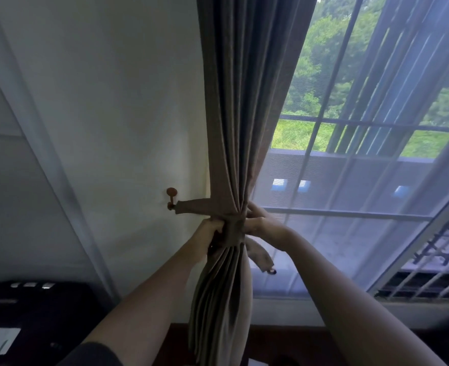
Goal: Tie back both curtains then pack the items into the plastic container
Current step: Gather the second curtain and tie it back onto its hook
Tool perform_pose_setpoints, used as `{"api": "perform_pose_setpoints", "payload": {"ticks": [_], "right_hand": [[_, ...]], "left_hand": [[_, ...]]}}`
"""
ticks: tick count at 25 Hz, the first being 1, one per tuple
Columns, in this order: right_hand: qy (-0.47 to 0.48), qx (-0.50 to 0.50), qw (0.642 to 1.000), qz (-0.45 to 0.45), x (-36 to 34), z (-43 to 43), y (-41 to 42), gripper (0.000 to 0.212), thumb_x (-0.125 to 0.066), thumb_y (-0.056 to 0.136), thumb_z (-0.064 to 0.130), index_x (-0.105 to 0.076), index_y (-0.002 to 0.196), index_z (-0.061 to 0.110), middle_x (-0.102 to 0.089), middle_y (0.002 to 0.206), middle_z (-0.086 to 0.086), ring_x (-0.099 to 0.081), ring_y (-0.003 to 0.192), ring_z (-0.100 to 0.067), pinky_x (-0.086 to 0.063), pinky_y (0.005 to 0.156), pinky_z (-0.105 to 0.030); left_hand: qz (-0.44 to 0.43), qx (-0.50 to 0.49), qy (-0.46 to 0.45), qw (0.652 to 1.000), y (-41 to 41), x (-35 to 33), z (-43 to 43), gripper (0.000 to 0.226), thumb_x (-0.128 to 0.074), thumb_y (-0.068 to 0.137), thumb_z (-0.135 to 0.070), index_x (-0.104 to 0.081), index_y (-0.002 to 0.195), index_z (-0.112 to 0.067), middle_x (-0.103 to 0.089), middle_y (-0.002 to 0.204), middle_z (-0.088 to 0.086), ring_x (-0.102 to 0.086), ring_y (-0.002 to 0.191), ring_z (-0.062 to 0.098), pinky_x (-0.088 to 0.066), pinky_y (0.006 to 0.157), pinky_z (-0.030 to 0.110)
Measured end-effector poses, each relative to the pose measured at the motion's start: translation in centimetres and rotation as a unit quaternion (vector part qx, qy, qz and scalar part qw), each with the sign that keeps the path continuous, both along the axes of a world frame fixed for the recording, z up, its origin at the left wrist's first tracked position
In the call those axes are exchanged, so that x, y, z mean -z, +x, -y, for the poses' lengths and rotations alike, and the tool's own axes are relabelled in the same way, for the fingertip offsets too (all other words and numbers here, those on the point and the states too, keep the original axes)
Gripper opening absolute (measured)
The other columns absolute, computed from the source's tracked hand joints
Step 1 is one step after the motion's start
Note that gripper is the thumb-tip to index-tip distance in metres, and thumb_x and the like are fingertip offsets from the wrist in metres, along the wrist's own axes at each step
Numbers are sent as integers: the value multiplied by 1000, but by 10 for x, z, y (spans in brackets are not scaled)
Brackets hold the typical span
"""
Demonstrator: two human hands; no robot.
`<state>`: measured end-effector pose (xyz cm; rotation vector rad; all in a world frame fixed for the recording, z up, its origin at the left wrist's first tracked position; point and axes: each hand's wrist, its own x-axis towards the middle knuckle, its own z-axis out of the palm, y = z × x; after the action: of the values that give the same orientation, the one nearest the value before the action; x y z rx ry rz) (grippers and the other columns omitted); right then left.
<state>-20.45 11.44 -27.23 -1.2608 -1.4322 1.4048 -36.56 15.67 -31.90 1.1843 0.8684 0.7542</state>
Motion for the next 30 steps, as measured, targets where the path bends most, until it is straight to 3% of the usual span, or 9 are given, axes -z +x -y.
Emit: {"api": "perform_pose_setpoints", "payload": {"ticks": [3, 6, 9, 17, 19, 22, 24, 27, 30], "right_hand": [[-10, 79, 993, 92, 20, 1, 4, 55, -48, 73, -9, -47, 126, 10, -51, 119, -6, -54, 96, -18, -49, 76, -25], [37, 71, 939, 335, 40, 2, 10, 34, -58, 88, 11, -54, 121, 9, -58, 122, -7, -57, 106, -21, -47, 83, -28], [81, 48, 895, 435, 43, 3, 14, 23, -52, 92, 14, -65, 108, 5, -67, 109, -13, -61, 101, -28, -40, 75, -27], [91, 37, 880, 466, 5, 2, 27, 18, -41, 97, 18, -57, 97, 9, -55, 91, -6, -51, 86, -21, -33, 70, -27], [102, 32, 877, 468, 1, 7, 30, 16, -43, 97, 19, -56, 92, 13, -55, 89, -2, -51, 84, -19, -33, 69, -27], [128, 22, 881, 454, -11, 8, 27, 15, -46, 96, 19, -53, 84, 18, -56, 86, 0, -52, 81, -18, -32, 68, -25], [133, 3, 883, 449, -20, 6, 22, 18, -48, 96, 20, -59, 84, 13, -57, 83, -1, -50, 77, -16, -32, 63, -26], [117, 20, 907, 404, -17, 6, 22, 23, -55, 93, 22, -65, 90, 2, -59, 80, -5, -52, 73, -17, -38, 59, -24], [80, 80, 942, 316, -7, 8, 21, 20, -60, 90, 22, -68, 90, 3, -61, 79, -9, -56, 71, -18, -49, 66, -29]], "left_hand": [[-7, -26, -7, 1000, 1, 0, 0, 11, -48, 58, -17, -56, 51, -14, -54, 53, -3, -53, 59, 11, -40, 60, 25], [-27, -40, -3, 999, 3, 1, -1, 20, -49, 66, -18, -52, 46, -20, -53, 50, -6, -51, 61, 12, -38, 61, 27], [-28, -46, 7, 999, 2, 5, 2, 26, -49, 76, -16, -55, 50, -19, -56, 52, -7, -53, 62, 11, -40, 62, 27], [17, -48, 33, 998, 7, 2, 19, 21, -44, 90, 0, -58, 95, -14, -63, 82, 0, -62, 73, 9, -47, 61, 14], [37, -27, 46, 998, 9, 6, 26, 21, -53, 89, -5, -58, 107, -15, -67, 94, -2, -67, 82, 7, -51, 69, 13], [9, -26, 93, 995, 8, 15, 27, 66, -75, 72, -39, -50, 128, -15, -65, 118, -1, -63, 108, 12, -48, 96, 28], [-26, -52, 97, 994, 8, 16, 25, 69, -78, 68, -41, -50, 128, -18, -65, 115, -5, -62, 108, 13, -49, 97, 31], [-73, -117, 128, 982, 14, 9, 29, 51, -77, 74, -31, -47, 115, -24, -60, 102, -15, -61, 100, 9, -49, 80, 18], [-130, -254, 212, 935, 19, 3, 43, 47, -79, 72, -30, -40, 95, -18, -48, 88, -8, -53, 81, 7, -42, 65, 15]]}}
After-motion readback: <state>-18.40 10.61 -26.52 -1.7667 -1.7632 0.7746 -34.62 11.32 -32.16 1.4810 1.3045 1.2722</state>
